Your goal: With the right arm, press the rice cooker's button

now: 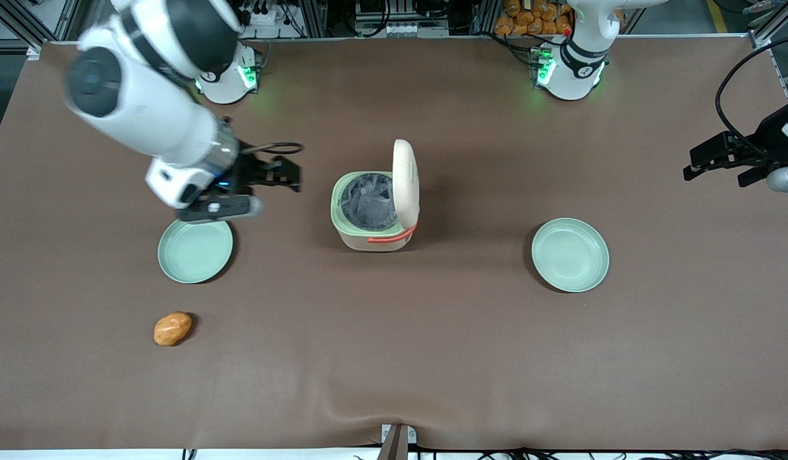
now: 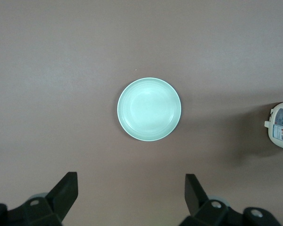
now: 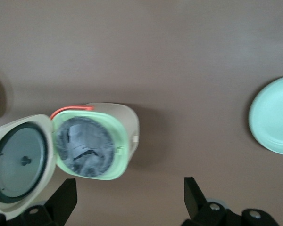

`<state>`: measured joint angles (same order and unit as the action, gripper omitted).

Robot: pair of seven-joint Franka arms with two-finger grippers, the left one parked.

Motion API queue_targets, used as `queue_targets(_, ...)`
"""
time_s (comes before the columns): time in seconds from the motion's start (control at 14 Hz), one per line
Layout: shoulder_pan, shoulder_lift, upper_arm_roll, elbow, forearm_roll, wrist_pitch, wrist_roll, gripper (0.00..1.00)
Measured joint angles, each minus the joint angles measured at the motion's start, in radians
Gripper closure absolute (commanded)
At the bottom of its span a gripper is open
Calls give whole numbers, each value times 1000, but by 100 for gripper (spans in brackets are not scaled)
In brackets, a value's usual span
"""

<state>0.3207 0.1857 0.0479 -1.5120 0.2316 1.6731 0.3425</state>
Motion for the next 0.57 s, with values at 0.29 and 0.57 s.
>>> queue_targets(0.29, -156, -66, 22, 0, -91, -35, -78, 0)
queue_targets(0.57, -274, -119, 19, -1, -149, -67, -114, 0)
